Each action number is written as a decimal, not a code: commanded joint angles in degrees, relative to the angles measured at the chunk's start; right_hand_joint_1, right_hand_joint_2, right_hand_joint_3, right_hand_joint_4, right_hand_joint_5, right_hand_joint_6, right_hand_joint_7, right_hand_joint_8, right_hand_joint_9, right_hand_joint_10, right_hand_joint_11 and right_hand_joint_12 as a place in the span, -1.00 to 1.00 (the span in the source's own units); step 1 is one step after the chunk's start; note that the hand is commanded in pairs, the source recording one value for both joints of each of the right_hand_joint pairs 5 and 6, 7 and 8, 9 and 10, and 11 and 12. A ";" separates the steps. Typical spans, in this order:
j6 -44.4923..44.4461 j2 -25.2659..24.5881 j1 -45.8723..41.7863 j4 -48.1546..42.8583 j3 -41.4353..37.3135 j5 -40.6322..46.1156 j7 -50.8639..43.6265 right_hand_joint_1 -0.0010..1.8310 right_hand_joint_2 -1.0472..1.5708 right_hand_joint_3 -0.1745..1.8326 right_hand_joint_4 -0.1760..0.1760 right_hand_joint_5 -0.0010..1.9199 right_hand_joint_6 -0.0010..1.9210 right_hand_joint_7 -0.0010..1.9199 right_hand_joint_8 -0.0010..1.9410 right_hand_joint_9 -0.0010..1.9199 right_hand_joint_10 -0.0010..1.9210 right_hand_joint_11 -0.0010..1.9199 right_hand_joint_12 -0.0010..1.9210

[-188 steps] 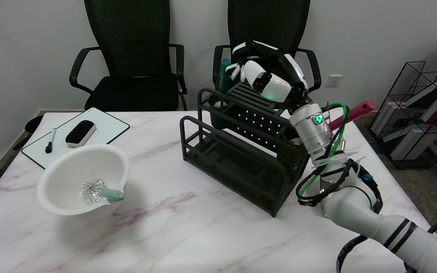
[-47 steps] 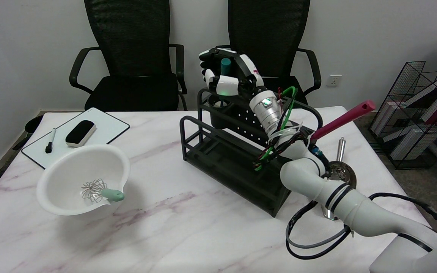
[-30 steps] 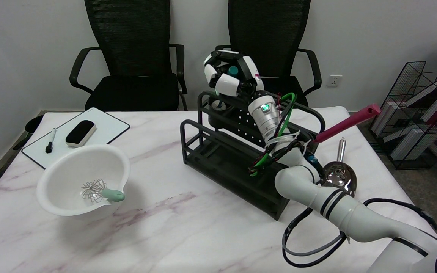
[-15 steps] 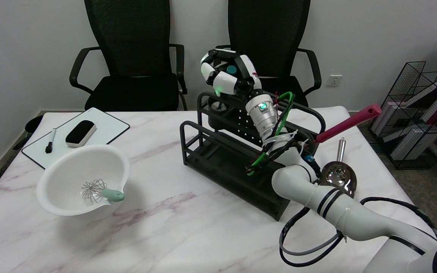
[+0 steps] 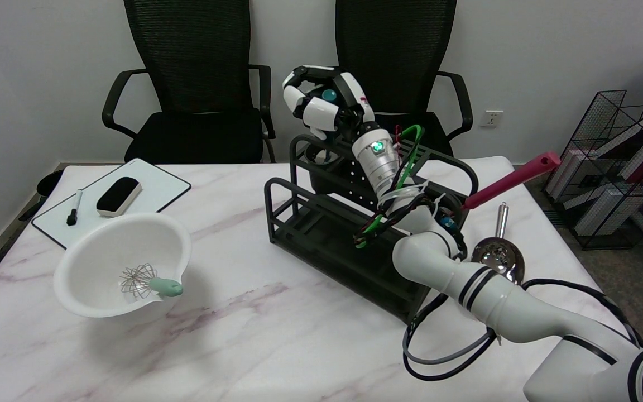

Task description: Pick up the blue sponge bottle brush.

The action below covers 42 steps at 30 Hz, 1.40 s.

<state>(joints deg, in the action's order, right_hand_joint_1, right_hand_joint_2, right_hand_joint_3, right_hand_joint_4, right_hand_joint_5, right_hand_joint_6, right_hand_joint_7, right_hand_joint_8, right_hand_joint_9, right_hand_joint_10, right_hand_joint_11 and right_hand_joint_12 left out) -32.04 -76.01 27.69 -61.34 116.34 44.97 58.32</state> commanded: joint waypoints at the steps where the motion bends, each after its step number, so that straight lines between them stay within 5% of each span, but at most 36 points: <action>1: 1.38 -0.60 2.36 0.93 0.52 0.00 0.12 -0.03 0.68 -0.03 0.00 0.81 0.81 0.79 0.77 0.76 0.76 0.97 0.97; 4: 1.38 -0.60 2.44 1.02 0.52 0.00 0.12 0.05 0.31 0.12 0.00 0.84 0.84 0.72 0.70 0.73 0.73 0.97 0.97; 9: 1.46 -0.60 2.63 1.32 0.52 0.00 0.12 0.10 -0.04 0.14 0.00 0.86 0.86 0.69 0.67 0.72 0.72 0.98 0.98; 20: 4.20 -1.11 4.84 1.65 0.52 0.00 0.12 0.13 -0.14 0.06 0.00 0.90 0.90 0.77 0.75 0.80 0.80 1.00 1.00; 31: 4.89 -1.24 5.55 0.95 0.33 0.00 -0.04 0.10 0.12 -0.02 0.00 1.00 1.00 1.00 0.98 1.00 1.00 1.00 1.00; 42: 7.98 -0.25 5.15 -1.22 -0.84 1.13 0.20 -0.08 0.89 -0.17 0.00 1.00 1.00 1.00 0.98 1.00 1.00 1.00 1.00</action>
<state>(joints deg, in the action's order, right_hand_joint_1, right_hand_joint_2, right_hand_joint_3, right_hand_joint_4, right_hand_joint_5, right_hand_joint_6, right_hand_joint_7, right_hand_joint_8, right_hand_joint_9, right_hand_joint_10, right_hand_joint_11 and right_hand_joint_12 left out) -27.68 -76.91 32.58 -60.65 116.63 44.97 58.39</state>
